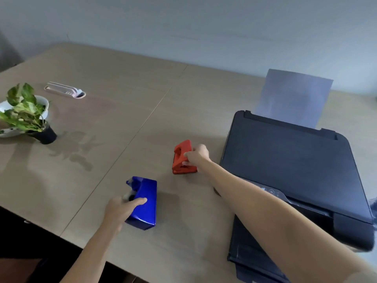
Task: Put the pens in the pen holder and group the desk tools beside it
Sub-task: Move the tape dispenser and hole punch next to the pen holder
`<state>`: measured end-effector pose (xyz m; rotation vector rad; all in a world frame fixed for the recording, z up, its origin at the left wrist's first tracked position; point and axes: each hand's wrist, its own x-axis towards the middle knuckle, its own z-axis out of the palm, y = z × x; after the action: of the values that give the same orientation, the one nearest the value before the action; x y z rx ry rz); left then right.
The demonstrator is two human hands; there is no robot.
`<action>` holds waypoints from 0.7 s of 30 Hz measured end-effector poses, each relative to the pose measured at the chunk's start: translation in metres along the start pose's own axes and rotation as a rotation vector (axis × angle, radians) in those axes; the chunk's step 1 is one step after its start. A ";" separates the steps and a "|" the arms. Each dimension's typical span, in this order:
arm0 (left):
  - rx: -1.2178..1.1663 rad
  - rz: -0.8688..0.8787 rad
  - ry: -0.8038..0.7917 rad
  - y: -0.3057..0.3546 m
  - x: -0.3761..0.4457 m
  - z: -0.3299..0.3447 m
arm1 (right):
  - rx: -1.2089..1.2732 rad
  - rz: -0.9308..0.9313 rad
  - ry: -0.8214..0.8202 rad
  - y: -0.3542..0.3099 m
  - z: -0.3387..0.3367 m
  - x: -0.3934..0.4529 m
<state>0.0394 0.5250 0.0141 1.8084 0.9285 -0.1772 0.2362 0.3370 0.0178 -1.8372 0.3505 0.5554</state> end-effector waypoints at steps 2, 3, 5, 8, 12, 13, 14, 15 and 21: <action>-0.085 0.024 -0.042 0.011 -0.019 -0.005 | 0.022 -0.076 -0.043 -0.017 -0.018 -0.027; -0.101 0.054 -0.054 0.019 -0.029 -0.007 | 0.042 -0.124 -0.072 -0.028 -0.030 -0.042; -0.111 0.123 -0.074 0.041 -0.053 -0.004 | 0.103 -0.248 -0.103 -0.046 -0.063 -0.071; -0.145 0.228 -0.141 0.082 -0.096 0.020 | 0.208 -0.392 -0.118 -0.059 -0.136 -0.114; -0.151 0.392 -0.309 0.132 -0.164 0.077 | 0.256 -0.537 -0.079 -0.052 -0.247 -0.167; -0.140 0.425 -0.359 0.142 -0.182 0.097 | 0.268 -0.563 -0.053 -0.045 -0.277 -0.181; -0.126 0.456 -0.418 0.152 -0.201 0.121 | 0.280 -0.584 -0.011 -0.033 -0.310 -0.196; -0.105 0.489 -0.480 0.160 -0.220 0.144 | 0.288 -0.601 0.032 -0.021 -0.340 -0.210; 0.082 0.599 -0.827 0.165 -0.310 0.297 | 0.310 -0.562 0.300 0.088 -0.501 -0.275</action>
<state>0.0225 0.0906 0.1640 1.7629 -0.2043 -0.5300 0.0608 -0.1737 0.2241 -1.6155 0.0972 -0.1575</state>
